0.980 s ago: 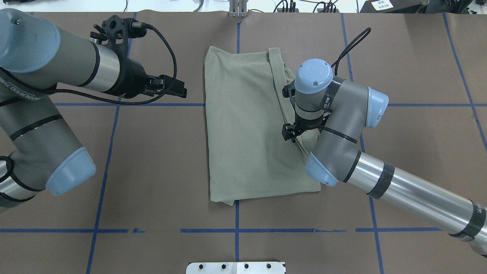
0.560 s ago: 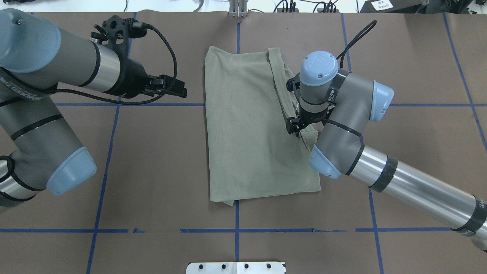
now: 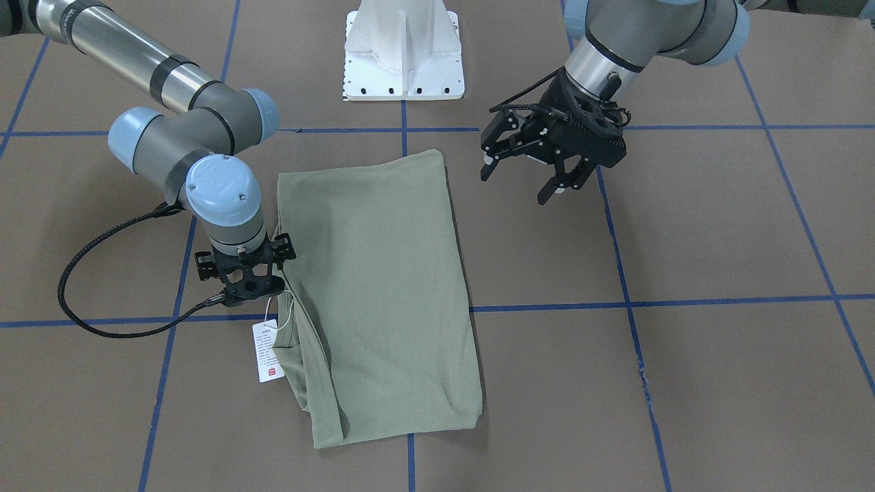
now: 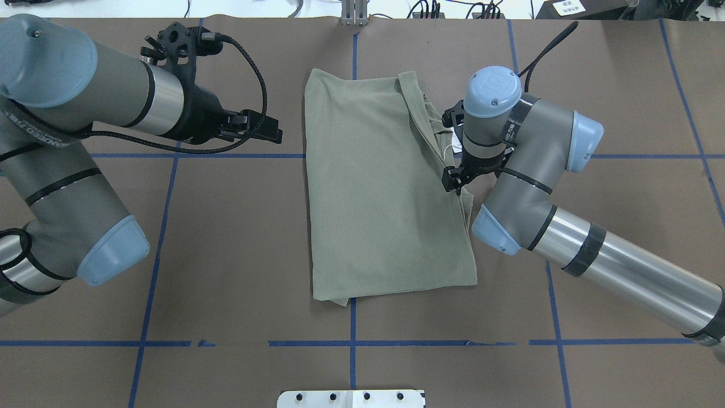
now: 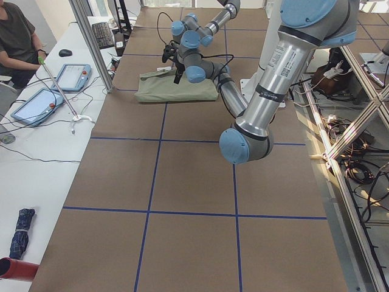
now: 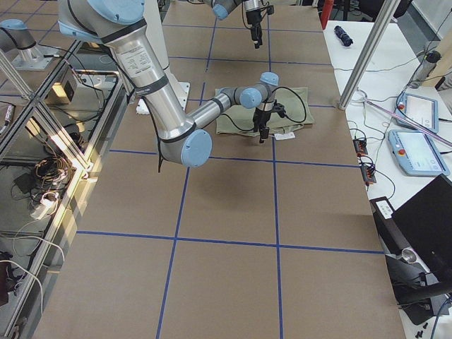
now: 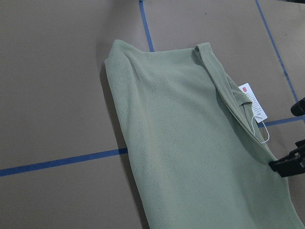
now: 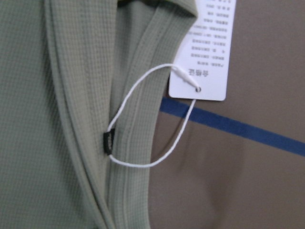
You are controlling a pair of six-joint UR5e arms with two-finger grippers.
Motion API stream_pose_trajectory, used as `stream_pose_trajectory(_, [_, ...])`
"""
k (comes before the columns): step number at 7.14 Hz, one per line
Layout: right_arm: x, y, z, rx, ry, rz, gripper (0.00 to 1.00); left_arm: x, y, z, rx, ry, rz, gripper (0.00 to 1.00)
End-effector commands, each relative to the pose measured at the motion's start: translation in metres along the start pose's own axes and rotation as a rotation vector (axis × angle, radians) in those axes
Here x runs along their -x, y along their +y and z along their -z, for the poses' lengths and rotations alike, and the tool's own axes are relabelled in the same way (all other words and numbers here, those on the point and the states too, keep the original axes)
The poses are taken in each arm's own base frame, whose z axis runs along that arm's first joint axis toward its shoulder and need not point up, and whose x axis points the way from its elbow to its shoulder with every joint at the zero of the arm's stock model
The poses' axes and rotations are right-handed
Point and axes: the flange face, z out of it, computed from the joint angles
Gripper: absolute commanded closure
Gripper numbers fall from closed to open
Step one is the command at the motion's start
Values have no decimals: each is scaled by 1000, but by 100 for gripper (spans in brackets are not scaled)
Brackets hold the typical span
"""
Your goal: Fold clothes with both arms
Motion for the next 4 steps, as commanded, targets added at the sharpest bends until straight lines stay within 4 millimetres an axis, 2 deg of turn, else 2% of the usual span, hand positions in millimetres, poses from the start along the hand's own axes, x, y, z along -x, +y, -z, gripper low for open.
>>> stream_pose_trajectory(1, [3, -22, 38, -43, -24, -14, 0, 1, 0, 0, -2, 2, -4, 0])
stream_pose_trajectory(2, [11, -42, 60, -76, -37, -17, 0, 1, 0, -1, 0, 1, -6, 0])
stream_pose_trajectory(3, [29, -69, 75, -84, -38, -24, 0, 3, 0, -1, 2, -1, -8, 0])
stream_pose_trajectory(4, [46, -94, 75, -65, -25, -32, 0, 3, 0, -1, 0, -2, -9, 0])
